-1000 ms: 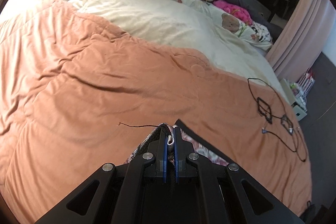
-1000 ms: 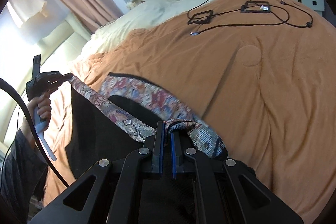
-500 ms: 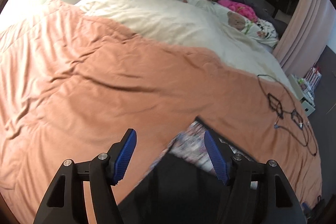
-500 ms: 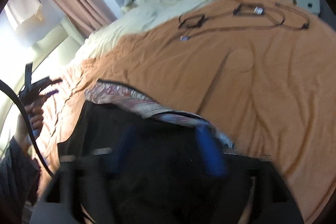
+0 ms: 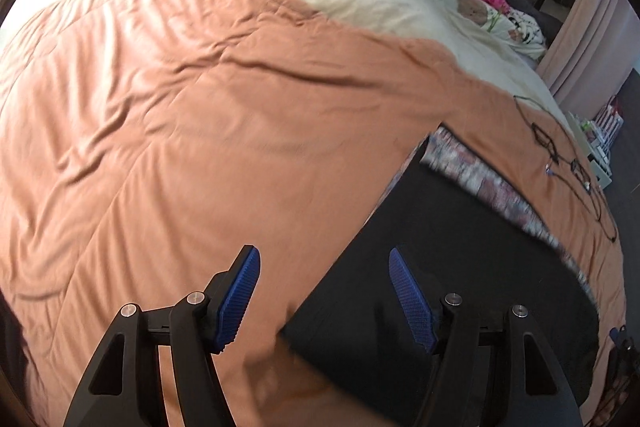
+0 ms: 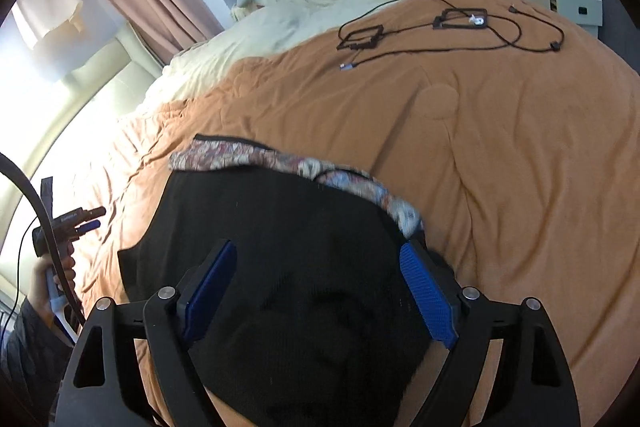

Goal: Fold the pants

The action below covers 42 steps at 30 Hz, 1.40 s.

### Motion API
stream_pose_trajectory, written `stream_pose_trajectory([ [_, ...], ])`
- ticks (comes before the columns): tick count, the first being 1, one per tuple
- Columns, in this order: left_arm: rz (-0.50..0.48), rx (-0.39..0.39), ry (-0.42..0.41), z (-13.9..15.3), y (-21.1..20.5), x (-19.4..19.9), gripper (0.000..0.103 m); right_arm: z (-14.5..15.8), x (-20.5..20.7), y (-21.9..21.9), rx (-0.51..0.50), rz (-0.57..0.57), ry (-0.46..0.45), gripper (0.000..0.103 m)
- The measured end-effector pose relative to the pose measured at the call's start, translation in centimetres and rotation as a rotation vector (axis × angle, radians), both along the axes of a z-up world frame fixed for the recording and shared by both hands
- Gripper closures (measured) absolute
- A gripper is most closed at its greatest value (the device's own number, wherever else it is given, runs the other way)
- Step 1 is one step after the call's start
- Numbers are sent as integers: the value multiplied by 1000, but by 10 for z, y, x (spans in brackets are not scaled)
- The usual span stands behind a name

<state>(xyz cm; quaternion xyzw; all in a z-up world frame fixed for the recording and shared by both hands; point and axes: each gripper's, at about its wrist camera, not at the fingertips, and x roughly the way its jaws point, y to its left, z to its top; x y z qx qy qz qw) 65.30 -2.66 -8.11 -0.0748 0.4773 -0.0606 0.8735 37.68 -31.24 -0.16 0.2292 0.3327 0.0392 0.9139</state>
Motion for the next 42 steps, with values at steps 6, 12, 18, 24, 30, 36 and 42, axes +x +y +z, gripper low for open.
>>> stream_pose_trajectory([
  [6, -5, -72, 61, -25, 11, -31, 34, -3, -31, -3, 8, -7, 33, 19],
  [12, 10, -169, 115, -47, 15, -52, 36, -11, -61, -9, 60, -14, 51, 19],
  [18, 5, -246, 172, -66, 10, -64, 44, -23, -86, -14, 117, -16, 77, 19],
  [24, 9, -298, 211, -84, 9, -69, 50, -44, -105, -19, 232, 14, 98, 19],
  [30, 27, -343, 209, -97, 12, -68, 52, -62, -99, -24, 386, 83, 98, 26],
  [36, 47, -403, 163, -100, 14, -64, 52, -80, -81, -36, 441, 45, 94, 26],
  [42, 69, -478, 116, -105, 18, -62, 52, -87, -82, -52, 485, -25, 22, 26],
])
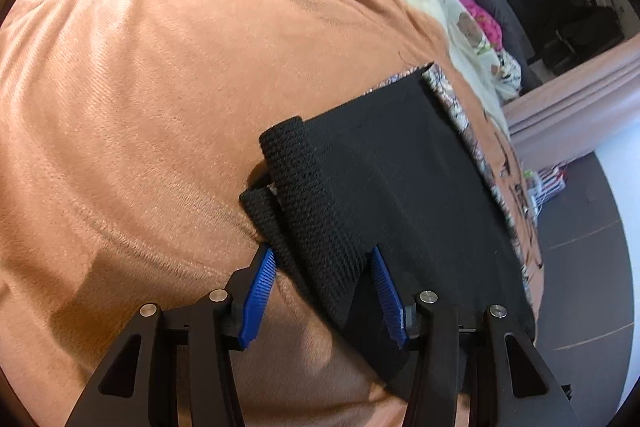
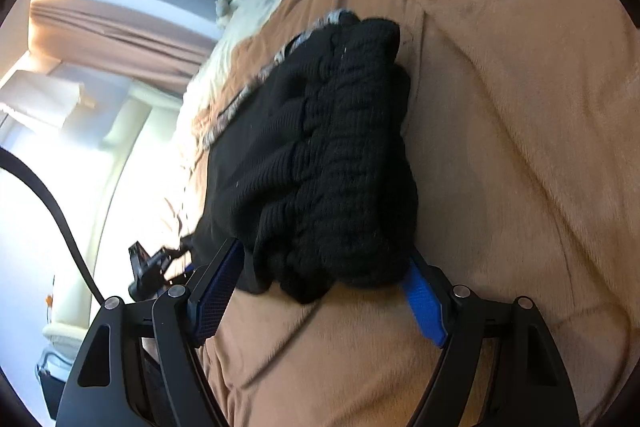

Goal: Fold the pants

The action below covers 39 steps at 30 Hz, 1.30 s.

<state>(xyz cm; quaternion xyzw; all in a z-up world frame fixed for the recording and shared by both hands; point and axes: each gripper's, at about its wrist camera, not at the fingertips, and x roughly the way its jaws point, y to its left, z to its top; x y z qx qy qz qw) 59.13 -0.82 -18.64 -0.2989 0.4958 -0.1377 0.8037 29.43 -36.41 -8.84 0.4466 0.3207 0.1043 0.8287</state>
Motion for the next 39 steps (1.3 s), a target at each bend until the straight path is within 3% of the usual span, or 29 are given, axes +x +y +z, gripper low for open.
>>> stream_pose_trajectory([
  [2, 17, -2, -3, 0, -2, 3, 53, -1, -2, 0, 3, -15, -6, 27],
  [3, 27, 9, -6, 0, -2, 3, 64, 0, -2, -2, -1, -28, -5, 34],
  [4, 45, 43, -14, 2, -2, 3, 85, 0, -2, -2, -9, -40, 5, 42],
  [6, 50, 47, -20, 2, -2, 6, 97, -1, -3, -6, -8, -64, 17, 53],
  [7, 63, 49, -31, 4, -1, 4, 97, -1, -4, -2, -9, -72, 14, 63],
  [9, 68, 70, -48, 10, -2, 2, 98, 4, -8, -5, -23, -88, 3, 73],
  [12, 69, 92, -74, 26, -3, -2, 98, 17, -17, 2, -63, -92, -15, 77],
  [15, 84, 98, -94, 45, 1, -6, 98, 36, -23, 19, -92, -85, -42, 79],
  [20, 90, 149, -111, 76, 4, -19, 98, 43, -36, 29, -100, -63, -61, 79],
  [25, 120, 138, -127, 99, 20, -49, 98, 43, -40, 25, -98, -33, -70, 80],
  [39, 166, 120, -120, 116, 68, -143, 98, 48, -53, 30, -110, 69, -54, 80],
])
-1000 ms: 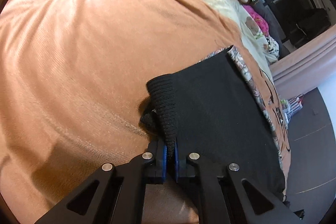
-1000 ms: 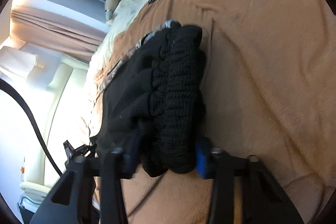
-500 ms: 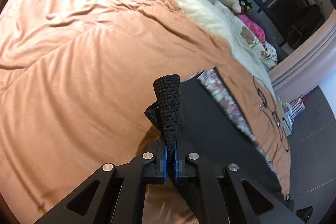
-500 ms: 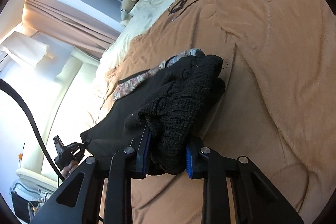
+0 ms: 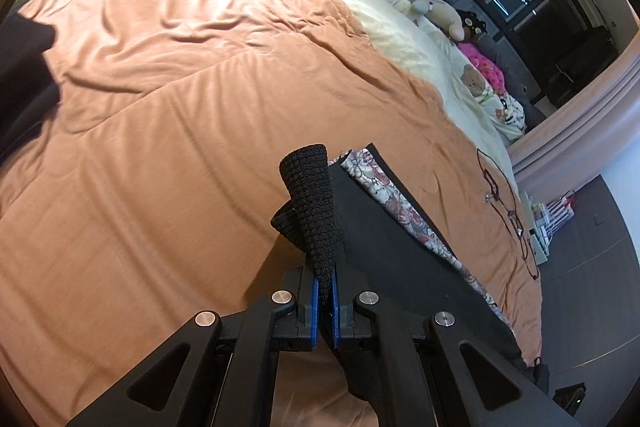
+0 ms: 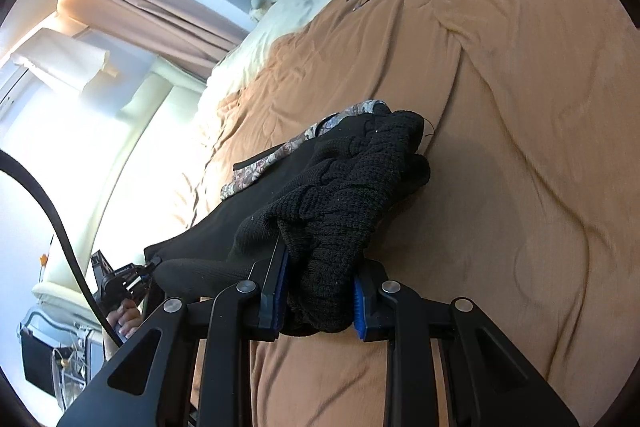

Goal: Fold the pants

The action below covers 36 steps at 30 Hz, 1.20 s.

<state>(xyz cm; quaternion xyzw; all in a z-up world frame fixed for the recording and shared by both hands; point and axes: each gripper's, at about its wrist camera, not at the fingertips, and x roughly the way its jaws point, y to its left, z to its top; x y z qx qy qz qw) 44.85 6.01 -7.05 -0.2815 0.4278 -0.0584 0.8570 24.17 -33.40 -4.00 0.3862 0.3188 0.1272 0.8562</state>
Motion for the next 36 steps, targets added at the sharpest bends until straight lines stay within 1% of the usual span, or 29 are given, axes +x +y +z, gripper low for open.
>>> stream_pose_trajectory([
  [9, 39, -42, -8, 2, 31, -58, 98, 12, -6, 1, -20, 52, -13, 80],
  [15, 64, -65, -3, -2, 51, -98, 98, 13, -8, 4, -28, 82, -16, 80],
  [22, 76, -95, 4, -4, 68, -135, 98, 16, -12, 7, -47, 107, -10, 80],
  [27, 73, -100, 8, -3, 73, -152, 98, 18, -16, 9, -54, 120, -15, 80],
  [30, 72, -115, 27, -9, 79, -164, 98, 13, -19, 8, -57, 128, -3, 80],
  [36, 74, -139, 40, -18, 88, -180, 98, 9, -21, 11, -62, 148, 17, 80],
])
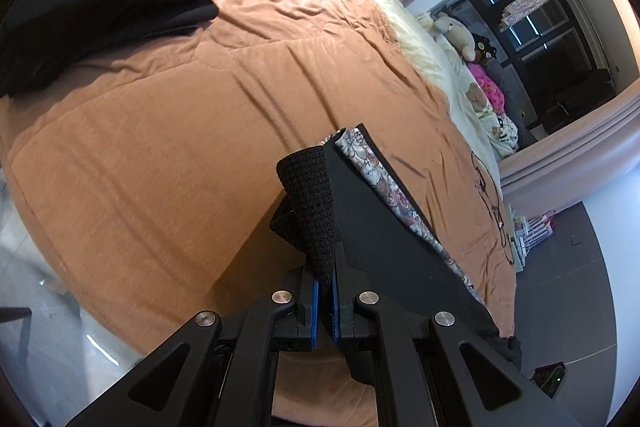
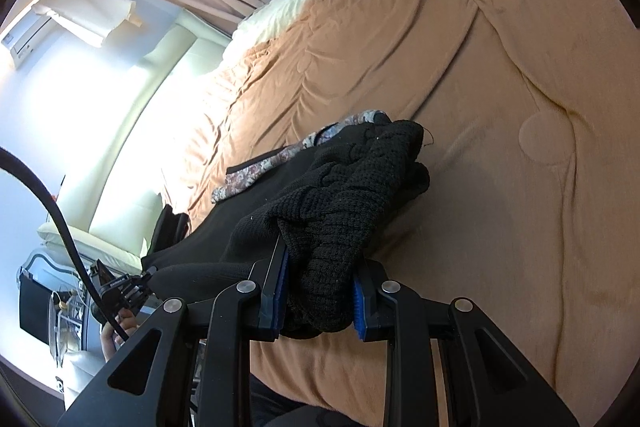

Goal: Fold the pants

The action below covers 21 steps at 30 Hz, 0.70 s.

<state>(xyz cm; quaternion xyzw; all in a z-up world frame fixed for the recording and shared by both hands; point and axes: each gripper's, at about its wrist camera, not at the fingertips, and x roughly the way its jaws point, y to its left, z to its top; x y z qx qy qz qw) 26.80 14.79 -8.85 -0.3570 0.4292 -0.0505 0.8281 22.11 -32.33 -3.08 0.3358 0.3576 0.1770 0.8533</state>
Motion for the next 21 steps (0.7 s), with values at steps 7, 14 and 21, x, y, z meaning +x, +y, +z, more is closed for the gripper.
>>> stream_pose_trajectory([
  [7, -34, 17, 113, -42, 0, 10, 95, -12, 6, 2, -40, -15, 43, 72],
  [14, 0, 74, 183, -70, 20, 10, 63, -25, 3, 3, -122, -34, 104, 52],
  [21, 18, 114, 141, -50, 30, 10, 62, -3, -8, -2, -155, -55, 52, 51],
])
